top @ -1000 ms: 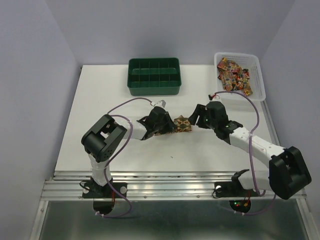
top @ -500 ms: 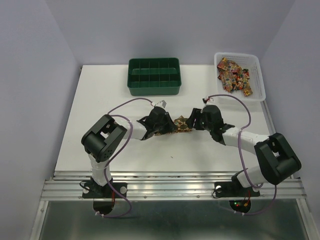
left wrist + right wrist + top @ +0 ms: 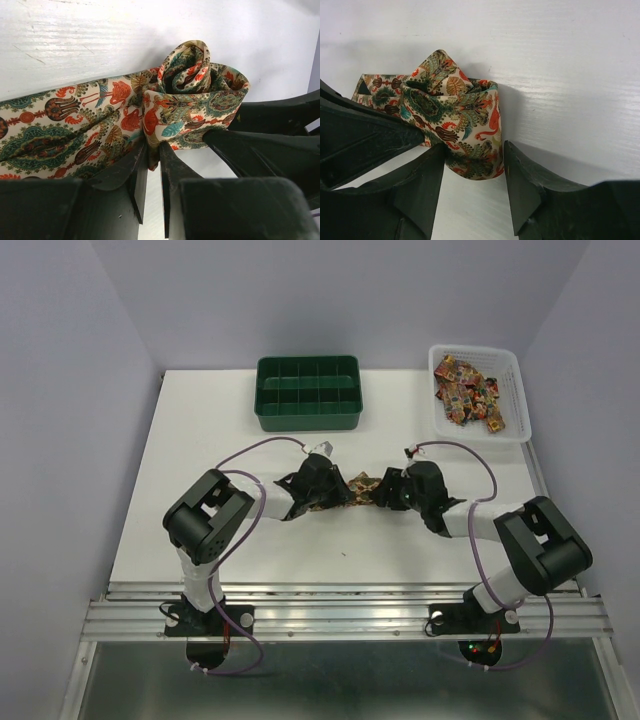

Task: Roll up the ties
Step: Roll the tie

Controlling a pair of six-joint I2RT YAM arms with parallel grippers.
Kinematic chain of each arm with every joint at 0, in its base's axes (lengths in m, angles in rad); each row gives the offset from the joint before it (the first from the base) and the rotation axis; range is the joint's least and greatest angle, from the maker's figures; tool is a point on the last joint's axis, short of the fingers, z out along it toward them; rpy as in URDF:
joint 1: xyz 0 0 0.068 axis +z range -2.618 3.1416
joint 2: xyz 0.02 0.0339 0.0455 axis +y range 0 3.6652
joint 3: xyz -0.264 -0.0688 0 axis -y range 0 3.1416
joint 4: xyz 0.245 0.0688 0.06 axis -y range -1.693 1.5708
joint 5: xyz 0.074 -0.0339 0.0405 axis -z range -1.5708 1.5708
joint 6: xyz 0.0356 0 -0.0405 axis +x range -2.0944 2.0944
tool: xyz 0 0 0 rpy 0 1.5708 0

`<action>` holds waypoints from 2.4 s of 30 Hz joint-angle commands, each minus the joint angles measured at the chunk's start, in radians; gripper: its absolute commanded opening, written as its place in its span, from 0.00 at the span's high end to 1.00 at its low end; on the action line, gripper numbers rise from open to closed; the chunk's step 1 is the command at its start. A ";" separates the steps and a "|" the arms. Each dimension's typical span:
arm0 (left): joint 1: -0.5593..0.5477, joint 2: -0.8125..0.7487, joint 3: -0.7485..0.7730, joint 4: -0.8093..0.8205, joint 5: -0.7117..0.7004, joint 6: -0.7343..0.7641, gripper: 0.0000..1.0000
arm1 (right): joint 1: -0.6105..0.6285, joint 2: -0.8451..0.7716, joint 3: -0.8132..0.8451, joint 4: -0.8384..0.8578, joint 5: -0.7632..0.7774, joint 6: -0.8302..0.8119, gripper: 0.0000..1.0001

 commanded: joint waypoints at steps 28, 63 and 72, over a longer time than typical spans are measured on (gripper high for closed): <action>-0.011 -0.132 -0.007 -0.116 -0.020 0.062 0.67 | -0.017 -0.035 0.107 -0.221 0.010 -0.047 0.92; 0.027 0.205 0.506 -0.276 0.137 0.348 0.80 | -0.018 -0.048 0.143 -0.295 0.009 0.008 0.71; 0.016 0.205 0.469 -0.259 0.183 0.391 0.83 | -0.017 -0.051 0.150 -0.266 0.026 0.109 0.62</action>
